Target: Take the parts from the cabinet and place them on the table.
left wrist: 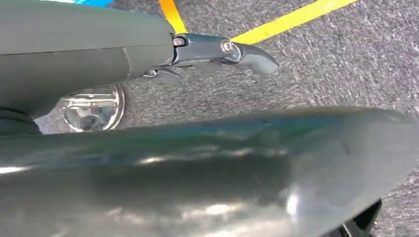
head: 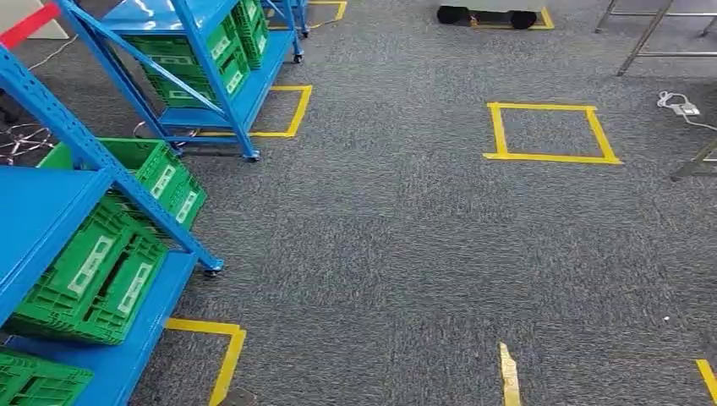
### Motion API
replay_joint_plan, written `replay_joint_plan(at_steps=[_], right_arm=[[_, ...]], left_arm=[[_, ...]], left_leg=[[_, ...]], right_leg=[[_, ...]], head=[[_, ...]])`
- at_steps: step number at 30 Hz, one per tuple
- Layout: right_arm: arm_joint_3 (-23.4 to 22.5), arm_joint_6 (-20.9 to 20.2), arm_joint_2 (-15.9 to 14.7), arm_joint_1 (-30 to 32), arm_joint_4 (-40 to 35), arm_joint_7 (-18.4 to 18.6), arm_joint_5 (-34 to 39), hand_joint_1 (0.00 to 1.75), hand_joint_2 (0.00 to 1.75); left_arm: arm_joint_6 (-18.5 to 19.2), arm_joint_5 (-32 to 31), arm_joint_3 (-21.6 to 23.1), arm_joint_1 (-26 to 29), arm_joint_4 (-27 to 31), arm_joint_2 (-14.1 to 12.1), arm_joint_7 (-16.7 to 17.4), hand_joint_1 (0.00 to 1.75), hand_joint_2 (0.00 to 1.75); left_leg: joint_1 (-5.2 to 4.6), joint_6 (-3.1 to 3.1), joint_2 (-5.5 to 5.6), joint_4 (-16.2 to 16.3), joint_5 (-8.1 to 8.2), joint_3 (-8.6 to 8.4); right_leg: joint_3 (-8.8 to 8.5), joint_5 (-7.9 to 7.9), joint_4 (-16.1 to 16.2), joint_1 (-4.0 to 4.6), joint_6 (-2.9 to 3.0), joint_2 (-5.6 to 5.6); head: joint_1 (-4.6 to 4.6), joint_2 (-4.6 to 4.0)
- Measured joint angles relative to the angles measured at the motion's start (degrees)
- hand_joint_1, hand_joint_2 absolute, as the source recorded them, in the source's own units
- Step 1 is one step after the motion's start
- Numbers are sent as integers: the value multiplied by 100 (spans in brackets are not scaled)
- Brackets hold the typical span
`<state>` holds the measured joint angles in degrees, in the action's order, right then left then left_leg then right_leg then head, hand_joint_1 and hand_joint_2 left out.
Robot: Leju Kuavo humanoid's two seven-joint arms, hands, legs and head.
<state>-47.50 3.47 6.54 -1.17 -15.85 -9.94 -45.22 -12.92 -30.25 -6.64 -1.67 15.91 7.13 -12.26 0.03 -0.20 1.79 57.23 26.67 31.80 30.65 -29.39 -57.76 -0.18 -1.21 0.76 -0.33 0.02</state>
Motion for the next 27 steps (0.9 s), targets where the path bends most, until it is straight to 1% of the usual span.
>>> replay_joint_plan(at_steps=[3,8,9,12,14,19,21,22,23,24,25,26,27], right_arm=[[0,-17,-15,-10,2,0,-2,0,0],[0,-72,-70,-23,33,0,-13,0,0],[0,-96,-79,-27,46,0,-13,0,0],[0,-98,-92,-37,72,0,-15,0,0],[0,-96,-94,-49,96,0,-15,0,0],[0,-94,-96,-54,100,0,-15,0,0],[0,-94,-96,-61,105,0,-15,0,0],[2,-72,-133,-68,112,-2,-15,0,0],[4,-68,-146,-76,149,-4,-13,0,0],[4,-68,-151,-66,160,-4,-11,0,0],[4,-66,-162,-61,170,-4,-11,0,0],[4,-59,-175,-63,173,-4,-9,0,0],[4,-55,-188,-65,173,-4,-7,0,0]], left_arm=[[-2,2,4,0,0,0,2,0,0],[-22,2,13,-1,0,0,39,0,0],[-24,2,17,-1,0,-2,50,0,0],[-35,4,48,-2,0,-2,87,0,0],[-46,9,61,-2,0,-2,92,0,0],[-48,9,70,-3,0,-2,92,0,0],[-55,9,83,-4,0,-4,94,0,0],[-83,13,105,-5,0,2,98,0,0],[-90,63,151,-10,0,0,116,0,0],[-96,65,153,-2,0,0,122,0,0],[-96,70,155,4,0,0,122,0,0],[-96,72,160,7,0,0,122,0,0],[-98,72,166,6,0,4,122,0,0]], left_leg=[[1,15,0,1,4,3],[-17,9,0,13,9,8],[-36,-26,1,47,22,17],[-40,-57,-1,80,42,27],[-48,-86,-1,99,52,41],[-54,-96,-1,99,51,44],[-61,-127,-2,72,56,53],[4,-191,-23,-159,-45,-90],[0,-223,-27,-165,-47,-92],[0,-211,-26,-163,-36,-96],[4,-197,-21,-161,-24,-110],[13,-174,-10,-156,-7,-128],[27,-139,0,-138,19,-150]], right_leg=[[-2,0,0,-1,0,0],[-10,11,17,-28,-8,-1],[-10,21,26,-43,-27,-7],[-18,18,25,-46,-38,-7],[-19,21,28,-52,-66,-7],[-20,28,39,-56,-77,-7],[-34,28,82,-60,-105,-7],[21,-85,-41,-42,-146,-30],[734,-709,-1417,-68,-188,-28],[896,-731,-1676,-74,-204,-30],[898,-593,-1602,-86,-219,-30],[769,-357,-1287,-107,-240,-32],[539,-72,-789,-132,-263,-32]], head=[[0,0],[2,2],[-2,0],[-2,0],[0,0],[-2,0],[-2,0],[20,0],[33,0],[35,2],[35,0],[35,0],[35,0]])
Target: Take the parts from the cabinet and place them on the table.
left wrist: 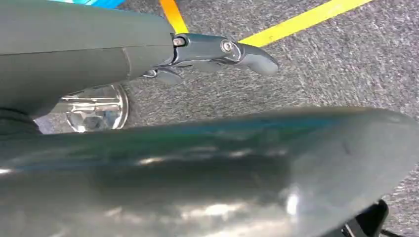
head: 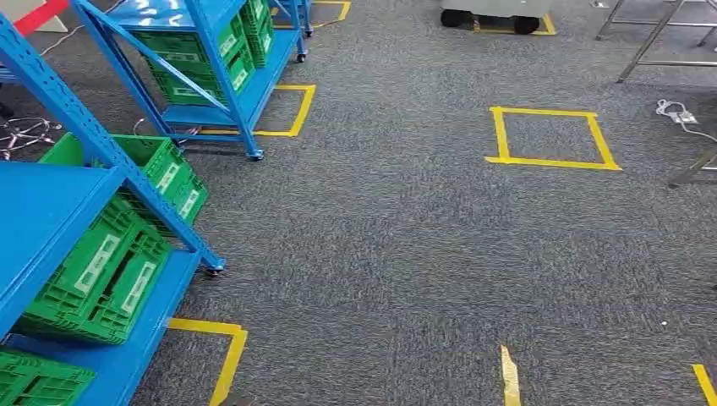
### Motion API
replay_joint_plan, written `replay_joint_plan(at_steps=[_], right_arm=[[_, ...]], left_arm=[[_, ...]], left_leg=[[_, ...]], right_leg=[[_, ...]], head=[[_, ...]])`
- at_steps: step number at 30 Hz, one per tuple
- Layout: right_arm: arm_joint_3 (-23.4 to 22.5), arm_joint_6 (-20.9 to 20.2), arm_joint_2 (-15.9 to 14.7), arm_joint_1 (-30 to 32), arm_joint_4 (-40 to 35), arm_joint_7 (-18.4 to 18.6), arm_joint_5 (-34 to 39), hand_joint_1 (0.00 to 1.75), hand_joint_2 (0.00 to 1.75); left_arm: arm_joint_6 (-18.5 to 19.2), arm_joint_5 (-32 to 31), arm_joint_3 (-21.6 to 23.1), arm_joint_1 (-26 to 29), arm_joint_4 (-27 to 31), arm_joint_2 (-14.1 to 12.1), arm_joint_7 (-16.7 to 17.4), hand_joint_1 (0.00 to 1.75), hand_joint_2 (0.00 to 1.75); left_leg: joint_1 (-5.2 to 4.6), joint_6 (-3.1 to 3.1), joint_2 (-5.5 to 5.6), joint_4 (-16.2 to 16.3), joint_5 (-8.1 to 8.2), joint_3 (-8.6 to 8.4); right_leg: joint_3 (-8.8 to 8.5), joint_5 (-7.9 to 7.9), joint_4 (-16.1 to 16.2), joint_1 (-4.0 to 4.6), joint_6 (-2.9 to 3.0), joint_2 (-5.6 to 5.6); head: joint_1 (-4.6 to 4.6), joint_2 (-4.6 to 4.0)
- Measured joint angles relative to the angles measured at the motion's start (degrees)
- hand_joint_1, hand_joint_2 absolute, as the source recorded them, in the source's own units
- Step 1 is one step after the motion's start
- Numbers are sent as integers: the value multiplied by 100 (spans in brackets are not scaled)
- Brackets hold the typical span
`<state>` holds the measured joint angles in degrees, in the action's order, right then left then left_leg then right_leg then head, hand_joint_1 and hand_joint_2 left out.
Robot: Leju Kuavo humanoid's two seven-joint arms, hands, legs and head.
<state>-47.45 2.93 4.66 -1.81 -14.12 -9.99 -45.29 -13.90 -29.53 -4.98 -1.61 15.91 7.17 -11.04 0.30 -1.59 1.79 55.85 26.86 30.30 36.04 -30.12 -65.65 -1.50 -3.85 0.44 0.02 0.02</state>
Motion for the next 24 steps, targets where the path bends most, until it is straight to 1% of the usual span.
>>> replay_joint_plan(at_steps=[1,2,3,4,5,6,7,8,9,10,11,12,13,14,15,16,17,18,19,20,21,22,23,24], right_arm=[[0,2,-13,-3,2,-2,0,0,0],[4,2,-13,-12,20,-4,2,0,0],[9,2,-11,-21,44,-13,2,0,0],[9,4,-11,-17,44,-13,2,0,0],[9,4,-13,1,48,-11,2,0,0],[9,7,-13,5,50,-11,4,0,0],[9,9,-15,4,52,-13,2,0,0],[9,13,-22,3,52,-15,4,0,0],[9,15,-26,3,52,-15,4,0,0],[9,15,-29,4,55,-15,4,0,0],[9,15,-31,4,57,-15,4,0,0],[9,15,-33,4,57,-15,4,0,0],[9,15,-33,7,59,-13,4,0,0],[11,15,-33,8,61,-13,4,0,0],[11,13,-33,6,66,-15,7,0,0],[15,13,-33,3,66,-15,7,0,0],[15,13,-33,7,70,-15,7,0,0],[18,11,-33,-9,90,-22,7,0,0],[22,11,-33,-15,90,-26,7,0,0],[24,9,-33,-11,90,-24,7,0,0],[28,9,-33,-6,92,-22,7,0,0],[35,9,-33,-9,92,-22,7,0,0],[42,11,-46,-10,92,-26,9,0,0],[46,11,-46,-18,92,-28,9,0,0]], left_arm=[[-5,7,11,-3,0,2,0,0,0],[-16,9,20,-6,0,-11,0,0,0],[-22,15,24,-17,0,-20,0,0,0],[-26,17,26,-16,0,-20,0,0,0],[-26,26,28,-14,0,-22,0,0,0],[-26,35,31,-7,0,-24,0,0,0],[-26,42,33,-5,0,-24,0,0,0],[-26,42,37,-9,0,-24,0,0,0],[-29,46,42,-18,0,-24,0,0,0],[-31,57,55,-23,0,-24,0,0,0],[-31,59,68,-18,0,-24,0,0,0],[-31,65,72,-6,0,-24,0,0,0],[-33,74,74,6,0,-24,0,0,0],[-37,77,79,12,0,-24,0,0,0],[-42,83,81,11,0,-24,0,0,0],[-48,107,83,9,0,-24,0,0,0],[-53,109,81,12,0,-33,0,0,0],[-55,111,83,3,-2,-41,0,0,0],[-68,111,85,-16,-2,-41,0,0,0],[-68,111,89,-23,-2,-41,0,0,0],[-75,111,90,-3,-2,-44,0,0,0],[-83,114,94,15,0,-50,-2,0,0],[-83,116,103,25,-2,-44,-2,0,0],[-85,116,116,15,-2,-41,-4,0,0]], left_leg=[[19,38,4,39,42,-19],[1,99,9,78,86,-10],[-27,132,16,154,134,25],[-29,139,16,143,131,22],[-19,143,29,141,129,16],[-5,151,36,148,139,14],[11,174,23,168,178,14],[9,198,-71,311,267,59],[9,215,-114,704,485,243],[11,221,-130,1231,725,506],[10,216,-136,1751,909,779],[8,200,-136,2071,963,970],[5,175,-136,2101,871,1031],[-4,138,-136,1908,641,975],[-25,89,-136,1483,323,810],[-63,29,-139,906,-22,573],[-108,-27,-161,525,-174,426],[-135,-59,-185,457,-80,367],[-149,-55,-184,319,18,304],[-152,-43,-182,334,25,325],[-159,-56,-159,309,33,311],[-115,-65,-151,183,7,234],[-101,-66,-152,128,-7,177],[-94,-100,-154,120,13,150]], right_leg=[[-264,254,535,-30,-26,2],[-393,137,750,-37,-63,56],[-443,153,795,-21,49,88],[-437,135,769,-15,100,77],[-436,121,750,3,131,70],[-436,114,743,9,166,62],[-450,120,753,-9,208,42],[-467,108,753,-4,238,34],[-485,90,753,9,269,16],[-498,71,753,26,295,-9],[-514,51,753,42,313,-30],[-533,31,753,59,323,-40],[-562,9,753,75,330,-43],[-601,-19,753,90,335,-44],[-656,-51,753,97,333,-45],[-723,-92,754,98,324,-46],[-682,-131,770,88,309,-50],[-721,-172,751,127,259,-57],[-713,-176,762,107,238,-57],[-715,-174,785,96,220,-75],[-702,-174,833,87,193,-99],[-773,-209,842,102,151,-111],[-725,-259,733,93,143,-77],[-562,-404,448,95,129,-57]], head=[[2,0],[11,0],[22,2],[-18,0],[-37,2],[-28,0],[-37,2],[-46,0],[-59,0],[-59,2],[-55,0],[-57,0],[-55,0],[-55,0],[-57,0],[-55,0],[-55,0],[-39,0],[-72,0],[-50,0],[-72,0],[-61,2],[-57,0],[-57,0]])
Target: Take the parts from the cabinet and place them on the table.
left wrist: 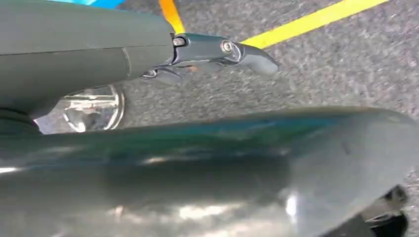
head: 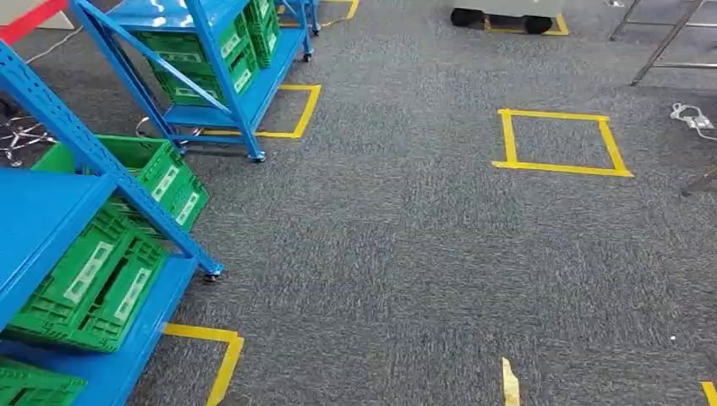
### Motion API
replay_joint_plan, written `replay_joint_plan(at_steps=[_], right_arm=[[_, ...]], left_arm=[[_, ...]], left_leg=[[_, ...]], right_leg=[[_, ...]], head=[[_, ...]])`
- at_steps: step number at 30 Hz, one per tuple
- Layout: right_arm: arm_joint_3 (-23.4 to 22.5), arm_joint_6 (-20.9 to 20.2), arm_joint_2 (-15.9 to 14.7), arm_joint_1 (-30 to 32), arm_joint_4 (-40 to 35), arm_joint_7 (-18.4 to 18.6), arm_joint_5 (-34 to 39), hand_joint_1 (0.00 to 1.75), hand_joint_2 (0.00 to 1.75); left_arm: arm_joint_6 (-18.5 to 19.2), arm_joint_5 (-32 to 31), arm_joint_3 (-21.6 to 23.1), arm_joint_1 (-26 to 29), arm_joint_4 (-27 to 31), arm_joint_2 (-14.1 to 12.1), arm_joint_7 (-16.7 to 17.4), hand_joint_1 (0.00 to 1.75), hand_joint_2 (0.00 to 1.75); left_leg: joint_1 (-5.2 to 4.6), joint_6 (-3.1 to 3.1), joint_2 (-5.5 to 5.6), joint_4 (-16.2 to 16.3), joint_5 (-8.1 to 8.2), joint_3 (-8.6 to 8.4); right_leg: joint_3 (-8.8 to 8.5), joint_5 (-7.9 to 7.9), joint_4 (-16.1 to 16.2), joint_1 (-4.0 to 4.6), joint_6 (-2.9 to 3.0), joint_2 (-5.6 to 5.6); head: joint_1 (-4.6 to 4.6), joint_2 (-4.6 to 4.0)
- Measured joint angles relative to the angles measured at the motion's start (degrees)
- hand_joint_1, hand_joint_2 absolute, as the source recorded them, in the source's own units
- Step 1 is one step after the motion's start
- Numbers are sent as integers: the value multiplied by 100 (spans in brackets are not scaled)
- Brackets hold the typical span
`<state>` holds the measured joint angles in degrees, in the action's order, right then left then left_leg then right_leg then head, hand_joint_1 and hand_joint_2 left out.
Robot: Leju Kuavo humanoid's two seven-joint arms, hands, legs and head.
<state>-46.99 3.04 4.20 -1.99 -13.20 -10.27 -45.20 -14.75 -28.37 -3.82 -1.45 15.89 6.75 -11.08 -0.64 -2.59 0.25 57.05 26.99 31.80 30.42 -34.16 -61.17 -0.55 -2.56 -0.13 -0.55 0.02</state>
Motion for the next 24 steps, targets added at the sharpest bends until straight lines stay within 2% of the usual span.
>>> replay_joint_plan(at_steps=[2,3,4,5,6,7,8,9,10,12,14,15,16,19,21,24], right_arm=[[11,-4,-2,4,15,2,0,0,0],[11,-2,-7,14,15,2,0,0,0],[11,0,-9,20,15,4,2,0,0],[11,2,-15,25,15,4,2,0,0],[11,2,-22,25,15,4,2,0,0],[11,2,-26,23,15,4,4,0,0],[11,2,-28,23,15,4,4,0,0],[13,2,-28,12,31,4,9,0,0],[15,2,-28,-1,35,2,11,0,0],[15,7,-31,18,35,9,15,0,0],[15,9,-28,23,37,7,20,0,0],[15,9,-28,16,37,7,20,0,0],[15,9,-31,6,39,7,20,0,0],[15,7,-31,0,39,2,26,0,0],[15,4,-28,7,42,0,33,0,0],[15,4,-28,6,44,-2,37,0,0]], left_arm=[[2,2,7,-21,0,18,0,0,0],[2,7,6,-23,0,20,-2,0,0],[2,11,7,-11,0,17,-2,0,0],[2,13,6,5,0,17,-2,0,0],[2,13,6,8,0,20,-2,0,0],[2,15,9,5,0,24,-2,0,0],[2,22,13,0,0,28,-2,0,0],[4,37,13,-8,0,22,-2,0,0],[9,48,13,-25,0,22,-2,0,0],[11,59,17,-32,0,22,-2,0,0],[-11,59,37,-28,2,20,-15,0,0],[-22,59,50,-30,2,20,-24,0,0],[-24,59,52,-33,2,20,-28,0,0],[-33,61,59,-40,2,15,-39,0,0],[-33,74,68,-38,2,13,-48,0,0],[-35,98,101,-29,2,11,-48,0,0]], left_leg=[[-7,-25,1,1,58,-45],[-8,-23,5,1,93,-78],[-8,-16,16,2,133,-132],[-4,-8,18,2,177,-199],[1,5,23,3,229,-274],[7,27,27,4,284,-358],[10,54,27,4,350,-432],[-35,104,31,25,404,-431],[-33,120,34,50,416,-418],[-23,135,33,27,413,-430],[-11,192,27,54,474,-455],[-23,153,31,45,400,-465],[-26,126,29,33,398,-470],[-25,93,27,19,415,-476],[-17,17,23,-40,463,-496],[-11,40,21,-43,451,-496]], right_leg=[[571,-361,-939,-12,-41,5],[845,-444,-1337,-12,-58,5],[992,-356,-1455,-12,-72,4],[981,-107,-1285,-15,-78,3],[856,217,-904,-19,-84,3],[659,561,-388,-22,-77,2],[485,795,93,-30,-73,-1],[378,693,124,-6,-58,12],[313,640,194,-8,38,22],[327,619,192,14,95,27],[295,616,228,1,133,22],[280,610,223,-1,128,25],[279,609,227,4,129,28],[278,575,227,13,151,25],[279,563,226,39,172,15],[274,563,225,45,177,8]], head=[[-7,2],[-4,0],[2,0],[-4,0],[2,0],[-2,0],[7,0],[18,0],[13,2],[-37,2],[-35,0],[-74,2],[-66,0],[-81,2],[-77,0],[-74,0]])
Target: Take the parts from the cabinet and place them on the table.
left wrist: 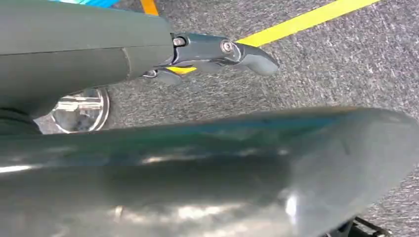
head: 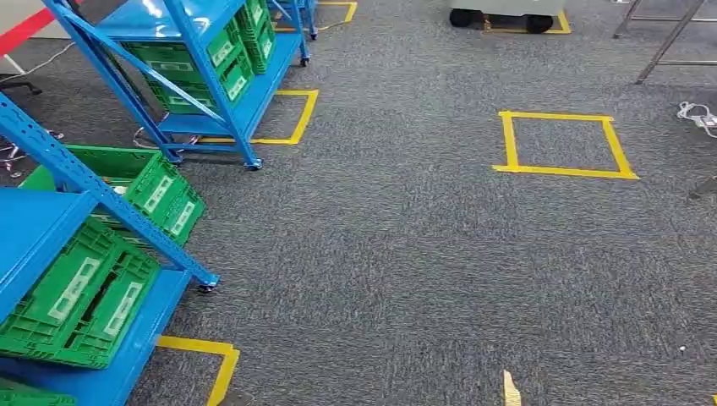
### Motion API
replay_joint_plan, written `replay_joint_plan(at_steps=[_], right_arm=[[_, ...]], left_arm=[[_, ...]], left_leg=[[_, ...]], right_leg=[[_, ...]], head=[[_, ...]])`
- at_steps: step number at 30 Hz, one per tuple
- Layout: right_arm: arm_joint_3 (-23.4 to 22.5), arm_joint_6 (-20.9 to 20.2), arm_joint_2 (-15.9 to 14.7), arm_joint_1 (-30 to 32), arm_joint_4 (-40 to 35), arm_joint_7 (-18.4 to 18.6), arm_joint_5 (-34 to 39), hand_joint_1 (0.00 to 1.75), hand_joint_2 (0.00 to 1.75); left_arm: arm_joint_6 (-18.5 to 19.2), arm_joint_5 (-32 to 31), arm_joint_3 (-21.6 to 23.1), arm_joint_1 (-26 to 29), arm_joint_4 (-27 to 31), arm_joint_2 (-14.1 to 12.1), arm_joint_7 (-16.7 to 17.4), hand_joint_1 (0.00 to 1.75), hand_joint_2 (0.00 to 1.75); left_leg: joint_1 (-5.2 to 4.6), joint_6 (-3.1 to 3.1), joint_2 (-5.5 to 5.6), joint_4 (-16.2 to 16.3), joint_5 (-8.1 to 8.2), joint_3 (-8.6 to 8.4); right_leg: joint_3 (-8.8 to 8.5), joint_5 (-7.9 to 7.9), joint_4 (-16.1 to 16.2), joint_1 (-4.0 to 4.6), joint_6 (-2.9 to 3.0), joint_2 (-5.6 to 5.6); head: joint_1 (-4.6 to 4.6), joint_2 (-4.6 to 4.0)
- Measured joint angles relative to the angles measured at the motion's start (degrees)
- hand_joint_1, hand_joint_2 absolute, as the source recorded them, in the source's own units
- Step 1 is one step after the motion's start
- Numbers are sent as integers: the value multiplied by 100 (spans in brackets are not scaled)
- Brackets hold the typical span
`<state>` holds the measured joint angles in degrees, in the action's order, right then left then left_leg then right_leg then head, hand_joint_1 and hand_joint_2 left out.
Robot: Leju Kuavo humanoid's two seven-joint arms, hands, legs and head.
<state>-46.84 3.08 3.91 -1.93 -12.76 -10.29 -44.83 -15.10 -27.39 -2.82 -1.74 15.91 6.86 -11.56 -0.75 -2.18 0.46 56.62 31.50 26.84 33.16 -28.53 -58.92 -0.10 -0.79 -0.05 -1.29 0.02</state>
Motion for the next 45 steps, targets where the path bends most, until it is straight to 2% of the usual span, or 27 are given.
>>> replay_joint_plan(at_steps=[3,5,36,45], right_arm=[[0,0,-2,0,0,0,0,0,0],[0,0,-2,0,0,0,0,0,0],[83,26,-2,-3,2,-13,-2,0,0],[179,177,-2,-3,2,-17,-116,0,0]], left_arm=[[-2,2,9,0,0,-2,0,0,0],[-4,7,20,4,0,-4,0,0,0],[-15,205,133,8,0,-9,15,0,0],[-17,264,195,8,-2,-22,15,0,0]], left_leg=[[3,97,-1,-10,-11,0],[3,116,-1,-10,-17,0],[-15,119,-3,-1,-18,-5],[-15,119,-3,-1,-18,-5]], right_leg=[[-2,5,-1,1,6,-3],[-6,11,-1,0,13,-4],[-27,36,23,-27,-5,-5],[-28,36,23,-27,-5,-5]], head=[[2,0],[2,0],[2,0],[2,0]])
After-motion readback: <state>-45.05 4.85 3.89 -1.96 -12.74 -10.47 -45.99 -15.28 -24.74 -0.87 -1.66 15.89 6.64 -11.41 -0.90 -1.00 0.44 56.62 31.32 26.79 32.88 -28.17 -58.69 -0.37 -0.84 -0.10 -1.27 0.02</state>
